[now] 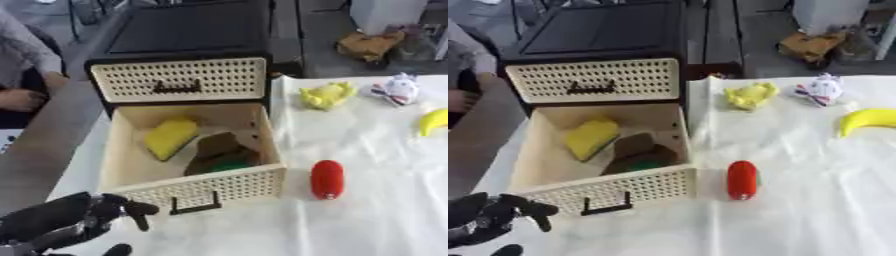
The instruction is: Pick up objects from table and place into drawer.
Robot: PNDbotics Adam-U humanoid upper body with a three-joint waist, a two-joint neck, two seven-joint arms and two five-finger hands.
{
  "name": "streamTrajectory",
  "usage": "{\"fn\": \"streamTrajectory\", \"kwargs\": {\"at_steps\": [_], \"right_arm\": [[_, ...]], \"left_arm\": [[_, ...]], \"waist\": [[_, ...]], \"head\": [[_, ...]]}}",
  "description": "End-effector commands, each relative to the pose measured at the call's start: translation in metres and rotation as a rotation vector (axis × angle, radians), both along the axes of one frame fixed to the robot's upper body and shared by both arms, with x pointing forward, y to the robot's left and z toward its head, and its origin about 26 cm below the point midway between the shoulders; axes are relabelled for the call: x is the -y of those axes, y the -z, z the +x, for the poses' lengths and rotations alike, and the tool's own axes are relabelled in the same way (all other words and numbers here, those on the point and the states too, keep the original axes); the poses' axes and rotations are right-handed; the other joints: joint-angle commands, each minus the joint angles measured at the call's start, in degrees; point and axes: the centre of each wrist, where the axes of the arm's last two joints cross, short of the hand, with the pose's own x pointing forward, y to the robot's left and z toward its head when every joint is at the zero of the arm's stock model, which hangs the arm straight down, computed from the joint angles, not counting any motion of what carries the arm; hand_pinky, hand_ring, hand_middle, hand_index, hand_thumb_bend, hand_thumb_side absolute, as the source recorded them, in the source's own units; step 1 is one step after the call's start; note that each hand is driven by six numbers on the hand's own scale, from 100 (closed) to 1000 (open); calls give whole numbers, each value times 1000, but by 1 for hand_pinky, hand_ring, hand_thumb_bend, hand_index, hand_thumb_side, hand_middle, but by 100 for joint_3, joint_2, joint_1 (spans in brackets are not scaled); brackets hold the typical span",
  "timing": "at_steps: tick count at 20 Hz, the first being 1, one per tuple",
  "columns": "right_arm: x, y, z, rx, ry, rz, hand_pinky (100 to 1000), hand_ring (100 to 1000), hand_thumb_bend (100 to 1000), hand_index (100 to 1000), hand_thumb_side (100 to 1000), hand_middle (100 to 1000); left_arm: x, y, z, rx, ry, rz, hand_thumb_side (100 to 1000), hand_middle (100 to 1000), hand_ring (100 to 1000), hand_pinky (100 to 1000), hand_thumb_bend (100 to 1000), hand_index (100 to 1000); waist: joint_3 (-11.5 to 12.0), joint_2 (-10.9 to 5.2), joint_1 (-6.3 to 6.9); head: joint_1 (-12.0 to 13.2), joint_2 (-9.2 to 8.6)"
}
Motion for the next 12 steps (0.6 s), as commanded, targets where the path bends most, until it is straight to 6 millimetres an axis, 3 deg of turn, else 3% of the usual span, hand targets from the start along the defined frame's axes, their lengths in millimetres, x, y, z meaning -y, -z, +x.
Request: {"fn": "streamTrajectory", "kwargs": {"at_steps": [1, 12], "right_arm": [[0, -9, -6, 30, -4, -7, 516, 745, 346, 730, 1000, 569], [0, -9, -6, 34, -6, 7, 517, 746, 345, 726, 1000, 569]], "left_arm": [[-2, -11, 0, 13, -6, 26, 943, 718, 100, 100, 100, 949], [-5, -12, 0, 102, -117, 164, 951, 778, 100, 100, 100, 938]], "waist": [[-12, -71, -13], [-92, -34, -26]], "head": [[38, -75], [111, -144]]}}
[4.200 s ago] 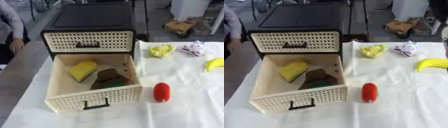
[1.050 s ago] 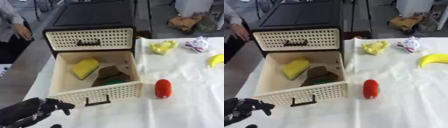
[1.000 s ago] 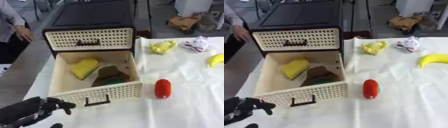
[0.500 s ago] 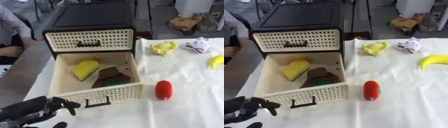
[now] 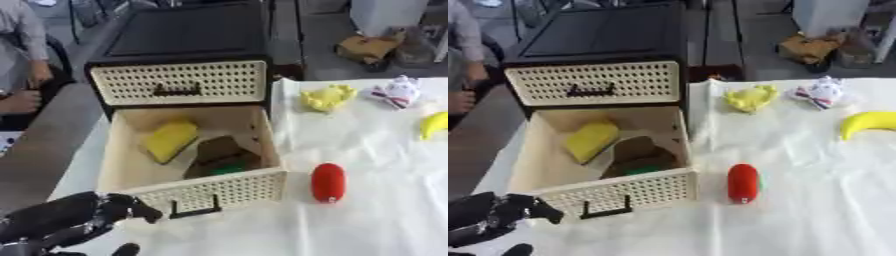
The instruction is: Pick up objects from table and place into drawer.
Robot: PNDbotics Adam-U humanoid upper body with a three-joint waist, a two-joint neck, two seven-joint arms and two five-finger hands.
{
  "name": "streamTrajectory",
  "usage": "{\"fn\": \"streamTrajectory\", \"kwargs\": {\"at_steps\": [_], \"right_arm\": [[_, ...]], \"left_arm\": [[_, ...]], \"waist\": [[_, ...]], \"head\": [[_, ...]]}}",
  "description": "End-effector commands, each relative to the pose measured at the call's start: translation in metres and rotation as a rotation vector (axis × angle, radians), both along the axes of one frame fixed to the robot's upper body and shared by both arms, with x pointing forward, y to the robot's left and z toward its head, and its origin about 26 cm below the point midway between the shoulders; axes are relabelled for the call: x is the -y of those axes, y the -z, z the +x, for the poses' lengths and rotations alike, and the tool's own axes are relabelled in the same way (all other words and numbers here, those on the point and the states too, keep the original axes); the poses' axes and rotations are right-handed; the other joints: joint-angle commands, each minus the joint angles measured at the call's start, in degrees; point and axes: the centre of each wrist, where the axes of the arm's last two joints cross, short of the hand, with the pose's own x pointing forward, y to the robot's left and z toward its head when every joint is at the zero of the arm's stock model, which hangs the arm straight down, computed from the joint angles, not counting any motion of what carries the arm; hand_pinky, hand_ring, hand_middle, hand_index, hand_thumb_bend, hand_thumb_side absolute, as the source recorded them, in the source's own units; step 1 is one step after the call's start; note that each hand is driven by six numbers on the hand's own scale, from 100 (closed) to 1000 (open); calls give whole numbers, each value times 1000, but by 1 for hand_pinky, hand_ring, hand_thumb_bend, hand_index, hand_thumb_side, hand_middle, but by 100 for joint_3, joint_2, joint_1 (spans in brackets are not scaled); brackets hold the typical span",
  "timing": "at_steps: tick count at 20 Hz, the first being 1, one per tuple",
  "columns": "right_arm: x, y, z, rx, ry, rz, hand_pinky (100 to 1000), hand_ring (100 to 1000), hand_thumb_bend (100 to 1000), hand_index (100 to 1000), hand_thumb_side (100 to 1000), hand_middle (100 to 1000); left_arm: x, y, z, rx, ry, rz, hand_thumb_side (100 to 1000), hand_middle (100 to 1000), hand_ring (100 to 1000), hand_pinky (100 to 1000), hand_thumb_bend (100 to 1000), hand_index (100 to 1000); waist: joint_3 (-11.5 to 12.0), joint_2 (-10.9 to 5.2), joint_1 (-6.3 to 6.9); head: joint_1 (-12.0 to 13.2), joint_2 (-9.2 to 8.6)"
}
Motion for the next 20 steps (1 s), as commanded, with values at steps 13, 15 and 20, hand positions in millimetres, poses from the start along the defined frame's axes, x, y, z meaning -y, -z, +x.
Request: {"fn": "streamTrajectory", "kwargs": {"at_steps": [13, 15, 20], "right_arm": [[-2, -11, -6, 35, 3, 25, 516, 746, 339, 723, 1000, 567], [-2, -11, -6, 33, 4, 26, 516, 746, 339, 723, 1000, 567], [-2, -10, -5, 28, 5, 29, 516, 746, 342, 723, 1000, 567]], "left_arm": [[-7, 6, 6, -110, -145, 139, 955, 808, 100, 100, 100, 1000], [-7, 7, 9, -136, -155, 136, 951, 817, 100, 100, 100, 1000], [-11, 11, 20, -169, -199, 120, 954, 844, 100, 100, 100, 1000]], "waist": [[-111, -58, -2], [-122, -52, 1], [-161, -38, 10]], "head": [[92, -138], [96, -148], [109, -191]]}}
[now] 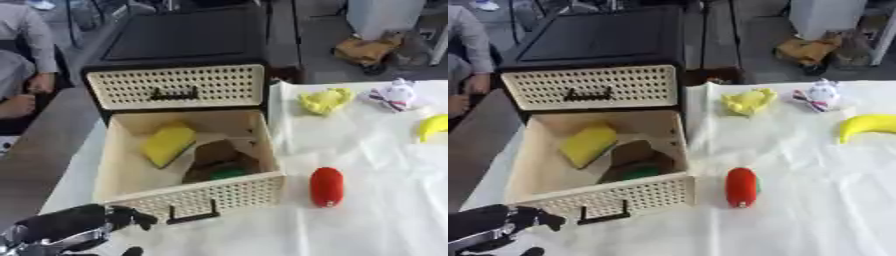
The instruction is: Pick up objects from table and place into drawer.
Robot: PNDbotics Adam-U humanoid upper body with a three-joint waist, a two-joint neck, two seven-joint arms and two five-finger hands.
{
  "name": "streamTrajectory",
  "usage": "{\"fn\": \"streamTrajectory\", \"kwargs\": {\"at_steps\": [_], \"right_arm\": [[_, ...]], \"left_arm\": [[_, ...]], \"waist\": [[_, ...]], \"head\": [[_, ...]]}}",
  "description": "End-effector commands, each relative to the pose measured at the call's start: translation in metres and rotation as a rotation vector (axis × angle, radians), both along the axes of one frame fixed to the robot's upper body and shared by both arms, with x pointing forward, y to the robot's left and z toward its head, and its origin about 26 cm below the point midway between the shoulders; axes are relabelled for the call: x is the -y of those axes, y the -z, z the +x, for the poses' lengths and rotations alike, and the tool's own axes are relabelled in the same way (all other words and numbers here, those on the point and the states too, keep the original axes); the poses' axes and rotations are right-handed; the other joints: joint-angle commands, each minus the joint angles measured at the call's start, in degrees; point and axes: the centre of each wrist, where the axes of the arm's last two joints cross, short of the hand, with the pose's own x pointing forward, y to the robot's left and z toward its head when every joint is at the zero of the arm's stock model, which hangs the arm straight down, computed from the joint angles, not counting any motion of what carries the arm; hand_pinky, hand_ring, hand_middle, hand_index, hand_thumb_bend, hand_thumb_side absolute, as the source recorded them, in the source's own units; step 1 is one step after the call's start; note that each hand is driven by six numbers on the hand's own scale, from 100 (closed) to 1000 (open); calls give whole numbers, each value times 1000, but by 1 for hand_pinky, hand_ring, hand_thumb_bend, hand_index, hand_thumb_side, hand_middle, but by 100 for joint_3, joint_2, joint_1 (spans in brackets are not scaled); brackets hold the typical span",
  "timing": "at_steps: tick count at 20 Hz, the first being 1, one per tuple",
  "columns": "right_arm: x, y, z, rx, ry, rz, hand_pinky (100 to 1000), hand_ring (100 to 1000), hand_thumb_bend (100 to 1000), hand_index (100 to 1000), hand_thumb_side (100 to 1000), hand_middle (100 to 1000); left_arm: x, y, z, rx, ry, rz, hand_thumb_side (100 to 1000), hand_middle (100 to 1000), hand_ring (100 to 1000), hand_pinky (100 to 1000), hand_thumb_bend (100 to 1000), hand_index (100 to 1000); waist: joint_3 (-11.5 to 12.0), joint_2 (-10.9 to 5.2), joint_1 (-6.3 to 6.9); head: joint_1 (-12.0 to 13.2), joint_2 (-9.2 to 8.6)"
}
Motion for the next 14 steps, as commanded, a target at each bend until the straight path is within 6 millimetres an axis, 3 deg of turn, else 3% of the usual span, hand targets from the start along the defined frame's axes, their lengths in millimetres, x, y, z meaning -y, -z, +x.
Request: {"fn": "streamTrajectory", "kwargs": {"at_steps": [1, 14], "right_arm": [[0, -9, -6, 34, 5, -10, 516, 746, 342, 722, 1000, 567], [1, -9, -6, 32, 6, 2, 517, 747, 345, 722, 1000, 566]], "left_arm": [[-6, -5, 7, 7, -31, 2, 954, 845, 100, 100, 100, 1000], [-9, -6, 30, 40, -70, -57, 959, 877, 100, 100, 100, 1000]], "waist": [[-25, -80, 0], [-122, 4, 14]], "head": [[31, -92], [103, -146]]}}
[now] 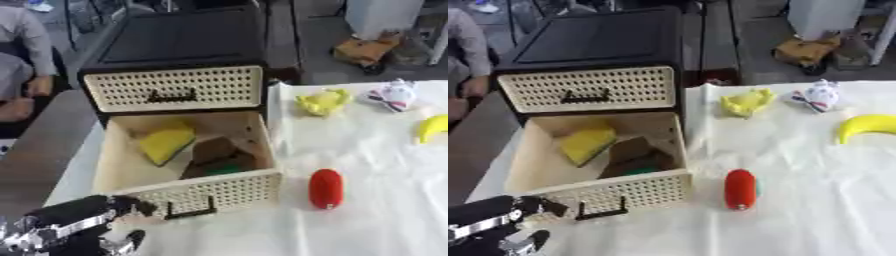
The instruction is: Pick up objects from table and place into drawer.
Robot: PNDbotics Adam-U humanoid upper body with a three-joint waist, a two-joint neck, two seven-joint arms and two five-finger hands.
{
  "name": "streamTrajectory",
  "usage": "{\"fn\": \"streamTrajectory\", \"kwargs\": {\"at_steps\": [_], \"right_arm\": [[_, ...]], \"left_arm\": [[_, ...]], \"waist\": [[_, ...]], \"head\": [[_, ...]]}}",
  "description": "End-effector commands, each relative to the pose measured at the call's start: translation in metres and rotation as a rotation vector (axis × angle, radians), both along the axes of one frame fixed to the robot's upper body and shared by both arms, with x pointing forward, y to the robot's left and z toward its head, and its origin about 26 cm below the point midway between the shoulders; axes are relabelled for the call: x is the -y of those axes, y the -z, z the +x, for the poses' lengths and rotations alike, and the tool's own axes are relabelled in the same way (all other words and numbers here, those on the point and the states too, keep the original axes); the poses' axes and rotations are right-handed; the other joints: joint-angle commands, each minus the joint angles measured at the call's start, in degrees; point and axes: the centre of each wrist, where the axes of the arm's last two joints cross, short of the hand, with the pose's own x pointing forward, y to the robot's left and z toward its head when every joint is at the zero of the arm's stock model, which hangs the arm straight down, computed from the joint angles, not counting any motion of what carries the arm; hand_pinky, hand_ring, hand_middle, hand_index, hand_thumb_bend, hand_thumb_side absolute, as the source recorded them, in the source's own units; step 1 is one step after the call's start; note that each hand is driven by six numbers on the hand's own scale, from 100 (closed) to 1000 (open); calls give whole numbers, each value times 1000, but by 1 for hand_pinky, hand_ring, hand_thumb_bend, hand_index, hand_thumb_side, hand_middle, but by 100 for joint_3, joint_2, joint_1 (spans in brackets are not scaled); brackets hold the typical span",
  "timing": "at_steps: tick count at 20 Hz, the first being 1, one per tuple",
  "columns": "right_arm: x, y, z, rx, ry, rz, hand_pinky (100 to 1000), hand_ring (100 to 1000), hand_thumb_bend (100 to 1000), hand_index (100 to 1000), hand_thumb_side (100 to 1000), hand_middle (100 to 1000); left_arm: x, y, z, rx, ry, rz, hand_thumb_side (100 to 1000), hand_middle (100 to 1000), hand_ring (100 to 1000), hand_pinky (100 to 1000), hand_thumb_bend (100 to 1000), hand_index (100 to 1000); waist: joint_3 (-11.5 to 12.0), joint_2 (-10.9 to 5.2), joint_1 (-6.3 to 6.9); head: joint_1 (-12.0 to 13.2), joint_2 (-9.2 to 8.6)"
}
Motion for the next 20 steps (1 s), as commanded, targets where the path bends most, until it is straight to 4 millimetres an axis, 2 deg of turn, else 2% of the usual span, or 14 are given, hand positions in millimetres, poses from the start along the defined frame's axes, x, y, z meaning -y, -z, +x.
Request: {"fn": "streamTrajectory", "kwargs": {"at_steps": [1, 14, 20], "right_arm": [[0, -10, -7, 39, 6, -9, 517, 747, 346, 722, 1000, 566], [1, -8, -6, 31, 11, -10, 517, 748, 357, 720, 1000, 566], [2, -7, -6, 26, 18, -10, 519, 748, 355, 720, 1000, 566]], "left_arm": [[-3, -6, 6, 23, -17, -7, 959, 877, 100, 100, 100, 1000], [-6, -2, 8, 51, -45, 46, 951, 895, 100, 100, 100, 1000], [-9, 7, 4, 23, -52, 107, 952, 907, 100, 100, 100, 1000]], "waist": [[-28, -61, -12], [40, -33, -29], [112, -55, -16]], "head": [[29, -82], [-54, -115], [-79, -96]]}}
